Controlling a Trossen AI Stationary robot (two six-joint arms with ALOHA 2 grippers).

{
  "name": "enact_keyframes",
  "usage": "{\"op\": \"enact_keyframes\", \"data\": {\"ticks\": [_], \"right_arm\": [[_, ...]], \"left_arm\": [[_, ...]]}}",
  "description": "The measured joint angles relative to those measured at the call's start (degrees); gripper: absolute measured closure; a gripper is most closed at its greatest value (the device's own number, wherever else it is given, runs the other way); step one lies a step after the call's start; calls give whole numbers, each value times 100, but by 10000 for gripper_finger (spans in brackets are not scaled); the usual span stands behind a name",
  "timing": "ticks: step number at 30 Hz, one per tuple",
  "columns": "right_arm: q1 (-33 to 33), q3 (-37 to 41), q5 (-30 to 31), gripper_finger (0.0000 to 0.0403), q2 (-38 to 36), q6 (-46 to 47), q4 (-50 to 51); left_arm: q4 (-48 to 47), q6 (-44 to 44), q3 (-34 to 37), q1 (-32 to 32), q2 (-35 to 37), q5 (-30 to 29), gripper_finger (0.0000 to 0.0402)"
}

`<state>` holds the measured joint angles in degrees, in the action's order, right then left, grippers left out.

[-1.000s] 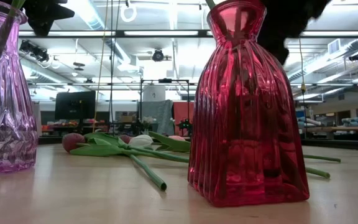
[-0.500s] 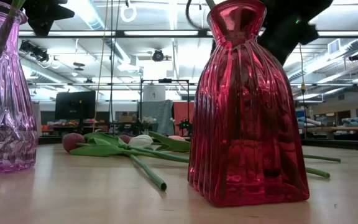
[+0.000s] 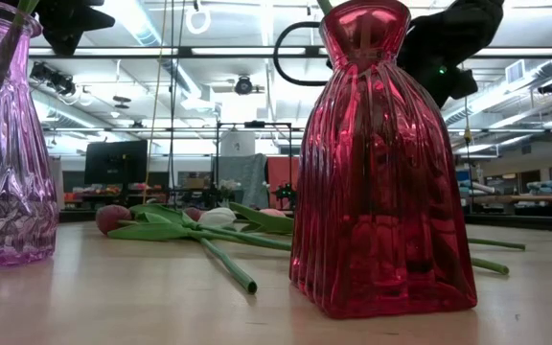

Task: Sort flowers into vase by color
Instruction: Put the white flower into the pink vase

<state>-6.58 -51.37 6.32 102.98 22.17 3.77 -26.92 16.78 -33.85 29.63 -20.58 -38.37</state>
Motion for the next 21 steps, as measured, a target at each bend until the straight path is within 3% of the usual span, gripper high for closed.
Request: {"op": "enact_keyframes", "data": {"ticks": [11, 16, 21], "right_arm": [[-20, -10, 26, 387, -1, 126, 535], [95, 7, 9, 384, -310, 273, 912], [115, 4, 328, 388, -1130, 174, 1032]], "left_arm": [[0, 0, -2, 0, 0, -2, 225], [4, 0, 0, 0, 0, -1, 225], [30, -17, 0, 0, 26, -4, 225]]}}
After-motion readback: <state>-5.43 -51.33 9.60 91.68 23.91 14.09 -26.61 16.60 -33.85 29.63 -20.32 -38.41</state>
